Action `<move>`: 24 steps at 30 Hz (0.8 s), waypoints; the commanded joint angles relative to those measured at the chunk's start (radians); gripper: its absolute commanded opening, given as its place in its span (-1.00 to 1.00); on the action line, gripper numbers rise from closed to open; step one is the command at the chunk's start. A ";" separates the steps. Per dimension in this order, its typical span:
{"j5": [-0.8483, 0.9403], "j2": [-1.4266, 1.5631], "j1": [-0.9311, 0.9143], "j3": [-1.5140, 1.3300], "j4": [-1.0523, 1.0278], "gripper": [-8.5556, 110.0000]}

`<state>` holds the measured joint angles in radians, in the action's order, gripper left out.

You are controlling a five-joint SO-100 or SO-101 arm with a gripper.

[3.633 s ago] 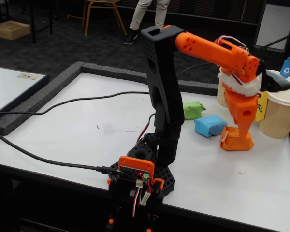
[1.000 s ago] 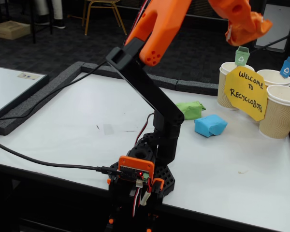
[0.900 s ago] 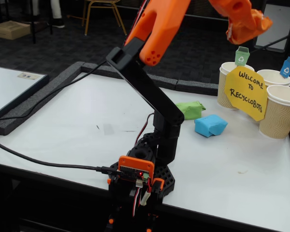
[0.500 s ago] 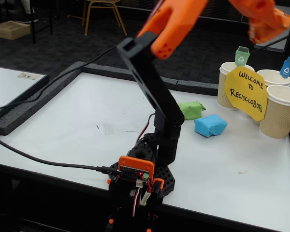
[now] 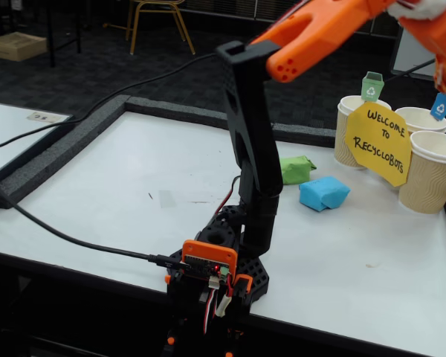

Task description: Sort rubbish by color.

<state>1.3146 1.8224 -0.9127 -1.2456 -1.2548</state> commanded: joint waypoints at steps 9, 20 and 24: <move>0.031 -0.089 -0.012 0.126 0.170 -0.85; 0.031 -0.129 0.080 0.098 0.213 -0.85; 0.031 -0.137 0.100 0.072 0.238 -0.85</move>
<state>1.3254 1.6659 -0.8422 -1.2456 -1.0723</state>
